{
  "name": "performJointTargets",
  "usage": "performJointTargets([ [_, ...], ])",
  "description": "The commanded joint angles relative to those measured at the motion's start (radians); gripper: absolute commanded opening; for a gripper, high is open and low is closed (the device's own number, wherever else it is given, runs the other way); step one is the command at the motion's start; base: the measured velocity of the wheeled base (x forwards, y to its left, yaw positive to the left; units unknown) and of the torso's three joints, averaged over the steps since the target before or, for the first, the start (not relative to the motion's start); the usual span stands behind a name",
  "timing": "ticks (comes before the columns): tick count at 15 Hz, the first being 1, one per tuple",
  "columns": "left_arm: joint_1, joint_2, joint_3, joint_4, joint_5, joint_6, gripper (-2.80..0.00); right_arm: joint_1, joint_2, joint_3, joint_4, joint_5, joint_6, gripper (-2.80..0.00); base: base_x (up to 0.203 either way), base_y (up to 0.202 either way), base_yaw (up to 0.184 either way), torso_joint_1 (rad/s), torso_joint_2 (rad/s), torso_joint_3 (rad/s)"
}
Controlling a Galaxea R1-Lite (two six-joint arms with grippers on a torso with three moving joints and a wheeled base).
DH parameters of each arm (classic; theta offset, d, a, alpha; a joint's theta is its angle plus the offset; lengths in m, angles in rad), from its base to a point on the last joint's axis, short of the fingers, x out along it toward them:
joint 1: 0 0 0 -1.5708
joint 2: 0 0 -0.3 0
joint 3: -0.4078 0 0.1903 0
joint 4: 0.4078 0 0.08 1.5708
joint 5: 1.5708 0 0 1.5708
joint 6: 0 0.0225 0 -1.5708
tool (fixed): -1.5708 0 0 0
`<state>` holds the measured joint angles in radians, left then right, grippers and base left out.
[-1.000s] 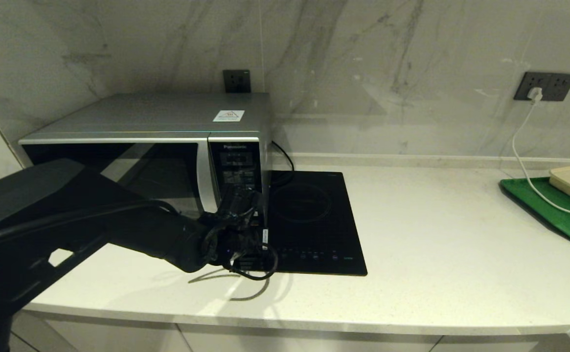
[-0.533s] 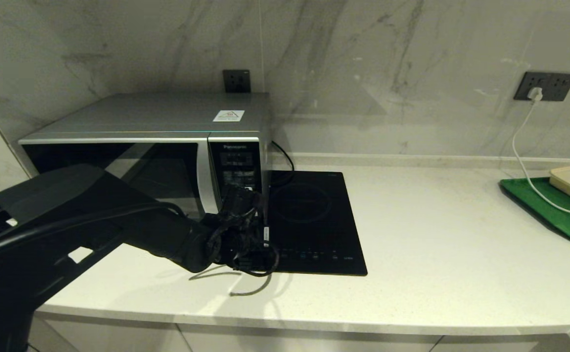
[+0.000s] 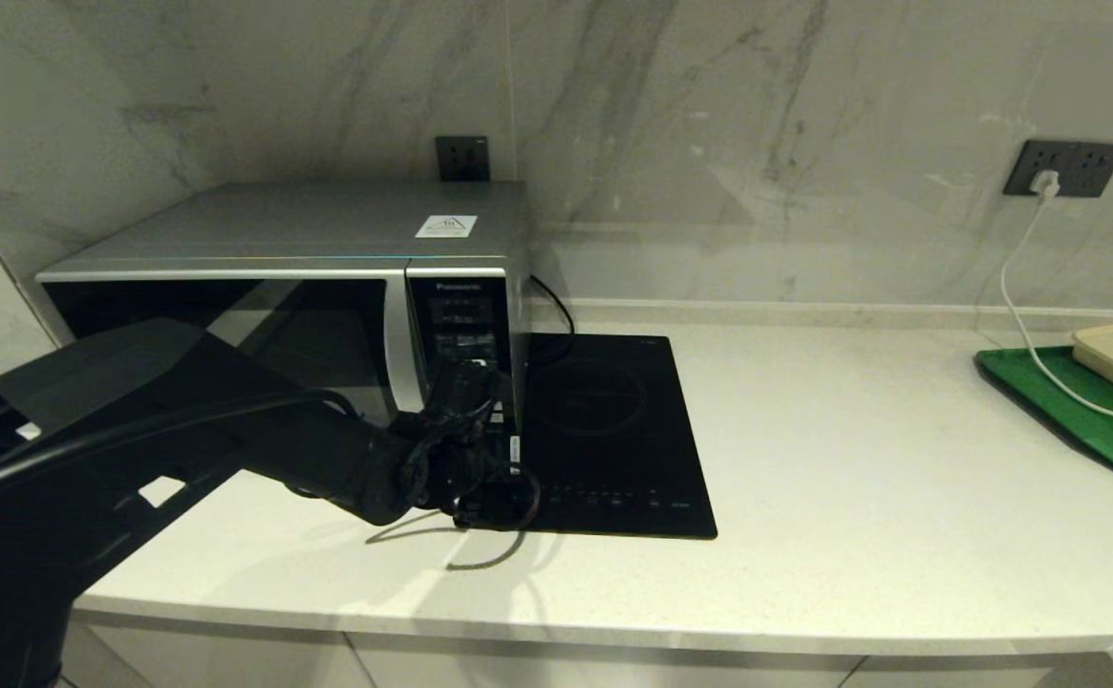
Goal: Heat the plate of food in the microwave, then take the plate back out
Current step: Open the microwave oven
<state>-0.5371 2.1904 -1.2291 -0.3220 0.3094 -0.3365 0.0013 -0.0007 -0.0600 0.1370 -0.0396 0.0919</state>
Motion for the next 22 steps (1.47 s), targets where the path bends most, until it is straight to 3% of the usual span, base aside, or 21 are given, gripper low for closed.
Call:
performJointTargets([
  [1,0.000,0.013,-0.005,-0.054,0.003,0.001,-2.80,0.000,0.001,0.000,0.001,0.000,0.001,-2.80,0.000,0.000,0.000,0.000,0.00,0.000],
  [4,0.000,0.052,-0.003,-0.179,0.025,0.028,-2.80,0.000,0.001,0.000,0.001,0.000,0.000,-2.80,0.000,0.000,0.000,0.000,0.00,0.000],
  [8,0.000,0.037,0.011,-0.174,0.025,0.030,-2.80,0.000,0.001,0.000,0.001,0.000,0.001,-2.80,0.000,0.000,0.000,0.000,0.00,0.000],
  [13,-0.008,-0.041,0.109,-0.150,0.023,0.037,-2.80,0.000,0.001,0.000,0.001,0.000,0.001,-2.80,0.000,0.000,0.000,0.000,0.00,0.000],
  [18,-0.047,-0.245,0.224,0.004,0.011,0.022,-2.80,0.000,0.001,0.000,0.001,0.000,0.000,-2.80,0.000,0.000,0.000,0.000,0.00,0.000],
  [20,-0.063,-0.380,0.248,0.150,-0.030,-0.015,-2.80,0.000,0.001,0.000,0.001,0.000,0.000,-2.80,0.000,0.000,0.000,0.000,0.00,0.000],
  [22,-0.069,-0.523,0.241,0.382,-0.122,-0.092,-2.80,0.000,0.001,0.000,0.001,0.000,0.000,-2.80,0.000,0.000,0.000,0.000,0.00,0.000],
])
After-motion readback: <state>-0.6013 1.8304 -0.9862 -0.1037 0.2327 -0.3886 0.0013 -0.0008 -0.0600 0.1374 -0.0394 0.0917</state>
